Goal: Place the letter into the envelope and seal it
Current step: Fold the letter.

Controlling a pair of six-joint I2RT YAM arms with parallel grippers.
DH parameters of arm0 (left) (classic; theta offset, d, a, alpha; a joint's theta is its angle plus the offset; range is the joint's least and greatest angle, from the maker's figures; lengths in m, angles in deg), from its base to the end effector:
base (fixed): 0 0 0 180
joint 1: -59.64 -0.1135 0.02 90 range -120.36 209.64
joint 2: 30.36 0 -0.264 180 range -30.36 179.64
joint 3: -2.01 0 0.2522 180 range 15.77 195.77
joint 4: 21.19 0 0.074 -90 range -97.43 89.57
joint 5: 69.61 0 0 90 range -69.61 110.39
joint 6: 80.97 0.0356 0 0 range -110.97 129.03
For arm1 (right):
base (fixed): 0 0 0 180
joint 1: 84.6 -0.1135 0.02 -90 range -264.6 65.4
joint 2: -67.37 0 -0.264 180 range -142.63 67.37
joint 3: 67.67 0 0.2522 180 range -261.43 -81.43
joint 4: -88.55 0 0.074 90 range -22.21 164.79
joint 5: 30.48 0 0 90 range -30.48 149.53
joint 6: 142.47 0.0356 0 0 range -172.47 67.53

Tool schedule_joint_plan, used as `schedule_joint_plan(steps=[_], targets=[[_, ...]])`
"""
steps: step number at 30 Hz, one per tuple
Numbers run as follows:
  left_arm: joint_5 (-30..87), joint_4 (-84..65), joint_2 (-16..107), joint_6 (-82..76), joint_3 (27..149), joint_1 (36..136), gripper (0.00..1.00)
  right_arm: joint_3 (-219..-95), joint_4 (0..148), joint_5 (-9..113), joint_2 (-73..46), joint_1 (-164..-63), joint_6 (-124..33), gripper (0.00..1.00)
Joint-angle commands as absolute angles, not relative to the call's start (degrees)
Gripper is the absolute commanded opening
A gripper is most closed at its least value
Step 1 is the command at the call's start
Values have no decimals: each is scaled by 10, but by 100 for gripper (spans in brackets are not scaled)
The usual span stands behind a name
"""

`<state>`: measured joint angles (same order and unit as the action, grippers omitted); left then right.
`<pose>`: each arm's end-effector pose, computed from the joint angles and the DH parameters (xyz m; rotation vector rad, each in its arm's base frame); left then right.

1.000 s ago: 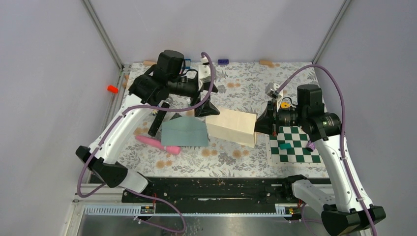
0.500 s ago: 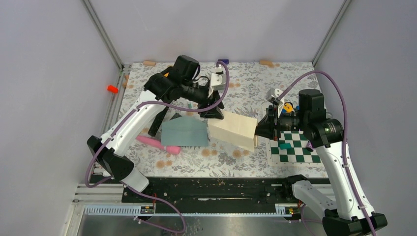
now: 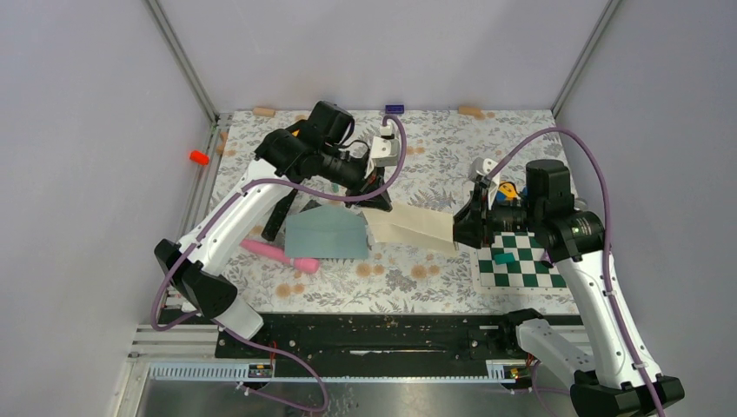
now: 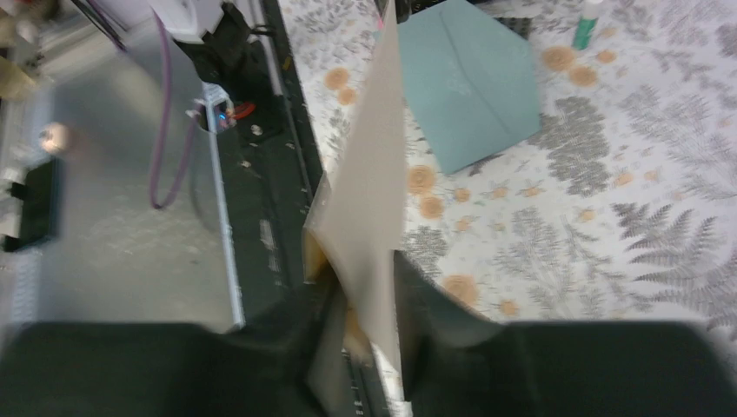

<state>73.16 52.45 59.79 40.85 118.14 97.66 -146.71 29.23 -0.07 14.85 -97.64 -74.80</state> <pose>0.2281 -0.2144 0.4174 1.6182 1.5739 -1.1445 0.1513 0.0665 0.3858 -1.1329 1.6167 0.9923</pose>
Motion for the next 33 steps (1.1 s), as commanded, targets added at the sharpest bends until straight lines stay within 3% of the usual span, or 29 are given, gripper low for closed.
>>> schedule_joint_plan(steps=[1, 3, 4, 5, 17, 24, 33], targets=[[757, 522, 582, 417, 1190, 978, 0, -1463, 319, 21, 163, -981, -755, 56], [735, 501, 578, 390, 1188, 978, 0, -1467, 317, 54, 174, -981, -764, 87], [720, 486, 574, 373, 1183, 978, 0, -1466, 315, 73, 182, -980, -773, 96], [704, 468, 568, 357, 1173, 978, 0, -1464, 315, 92, 193, -981, -784, 99], [648, 375, 481, 326, 1065, 982, 0, -1477, 268, 92, 204, -980, -826, 100], [687, 371, 456, 342, 1031, 992, 0, -1455, 358, 85, 180, -980, -743, 100], [693, 325, 458, 306, 1004, 1002, 0, -1420, 373, -32, 176, -980, -729, 99]])
